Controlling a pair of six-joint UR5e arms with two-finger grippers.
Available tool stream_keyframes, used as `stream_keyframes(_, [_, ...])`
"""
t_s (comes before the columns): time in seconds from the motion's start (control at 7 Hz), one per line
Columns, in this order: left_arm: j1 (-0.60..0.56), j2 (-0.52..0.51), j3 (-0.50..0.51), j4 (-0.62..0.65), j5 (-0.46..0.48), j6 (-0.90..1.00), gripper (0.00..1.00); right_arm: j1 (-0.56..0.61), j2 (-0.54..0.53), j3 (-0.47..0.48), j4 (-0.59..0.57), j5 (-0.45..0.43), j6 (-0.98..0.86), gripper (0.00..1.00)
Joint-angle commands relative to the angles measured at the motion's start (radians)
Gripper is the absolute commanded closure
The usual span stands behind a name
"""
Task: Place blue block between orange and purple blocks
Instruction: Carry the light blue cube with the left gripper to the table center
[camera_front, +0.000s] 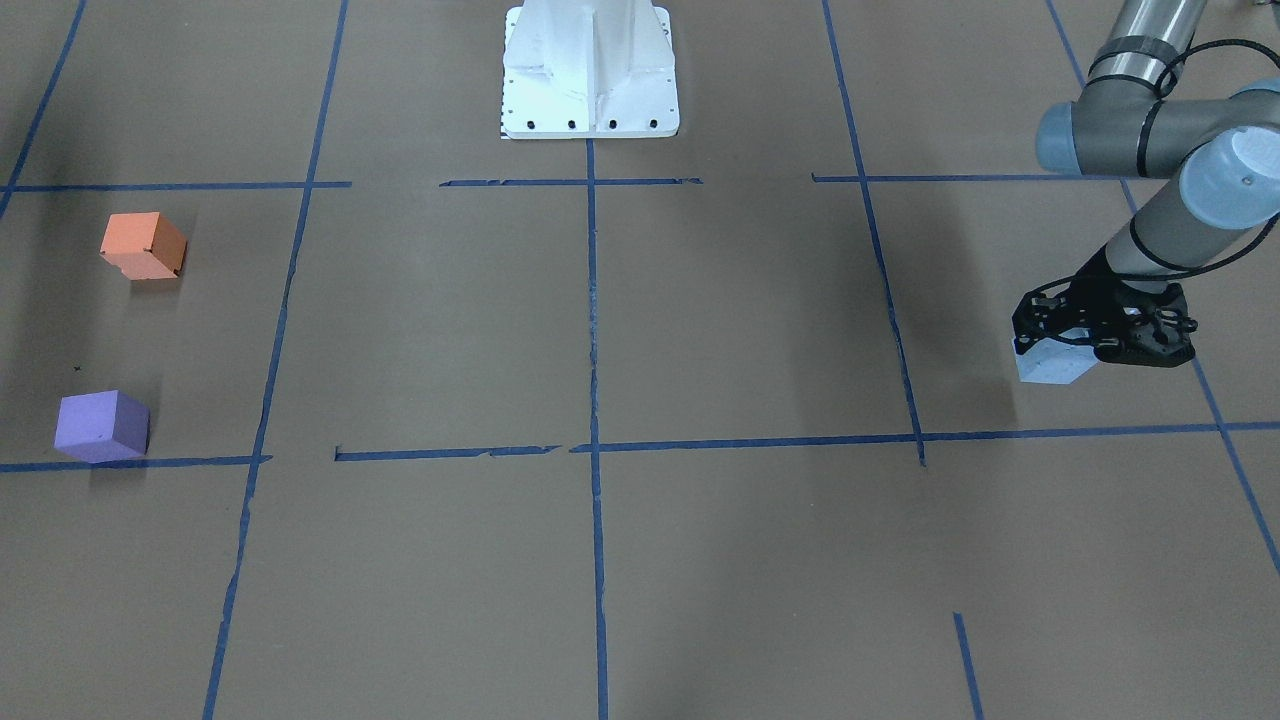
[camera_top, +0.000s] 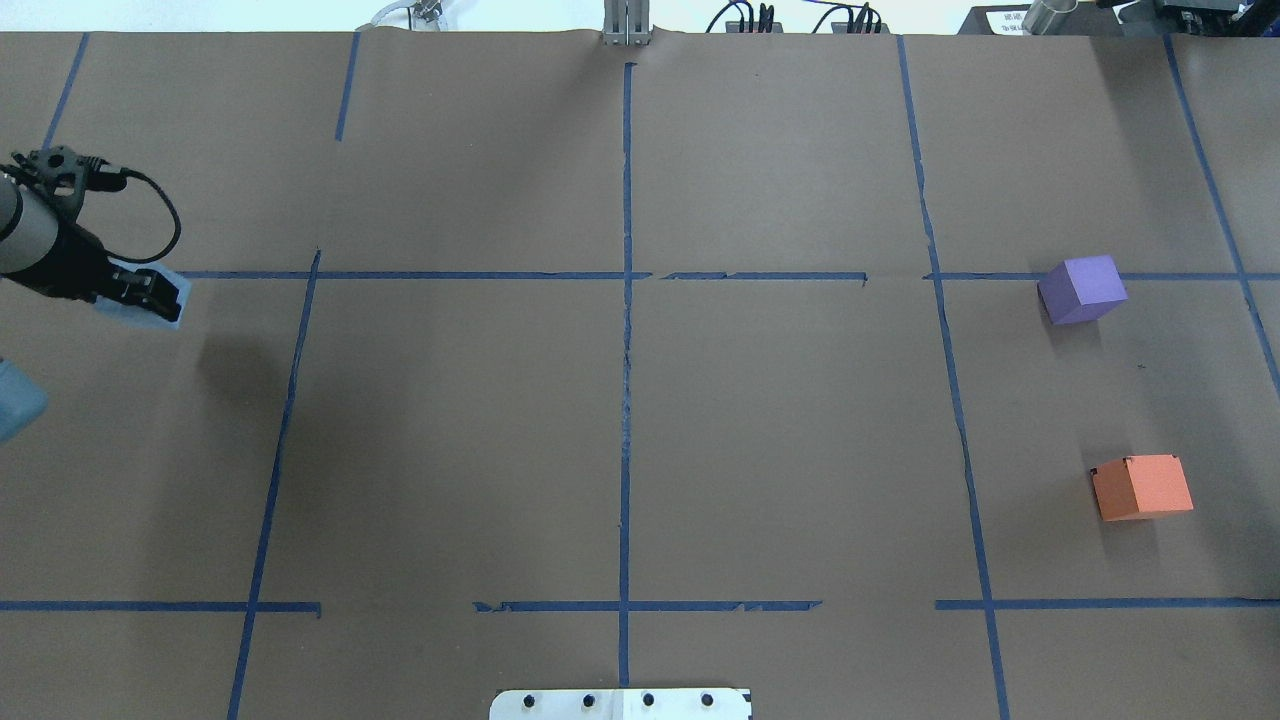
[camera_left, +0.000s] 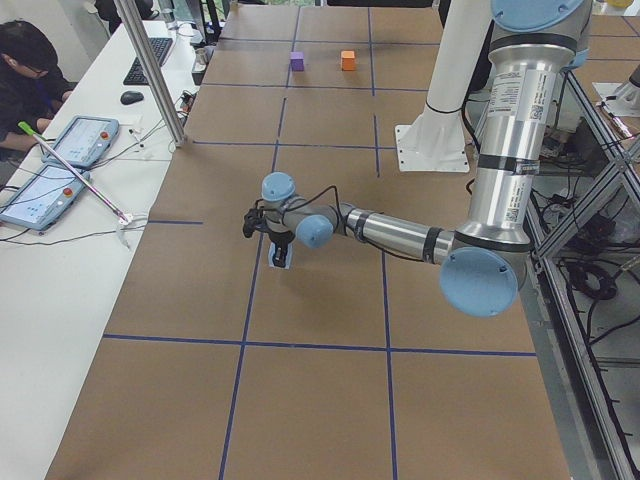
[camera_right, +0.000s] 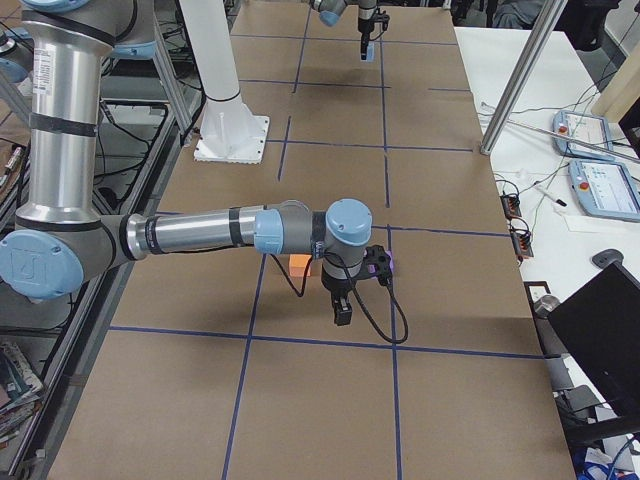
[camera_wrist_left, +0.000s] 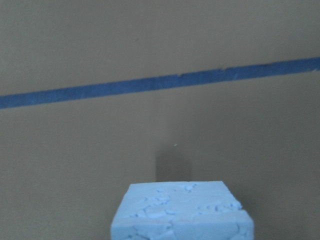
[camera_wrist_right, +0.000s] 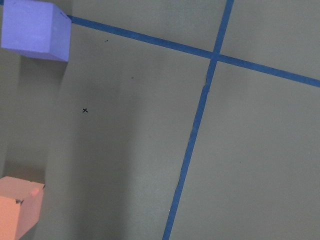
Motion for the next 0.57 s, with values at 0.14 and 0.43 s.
stream_keyframes(0.14, [0.099,-0.319,-0.136,0.415,0.007,-0.133,0.66,-0.001,0.000,0.001,0.000,0.000,0.000,0.00])
stream_keyframes(0.43, [0.352,-0.469,-0.078,0.409,0.202,-0.406,0.66,-0.001,0.000,-0.001,0.000,0.000,0.000,0.00])
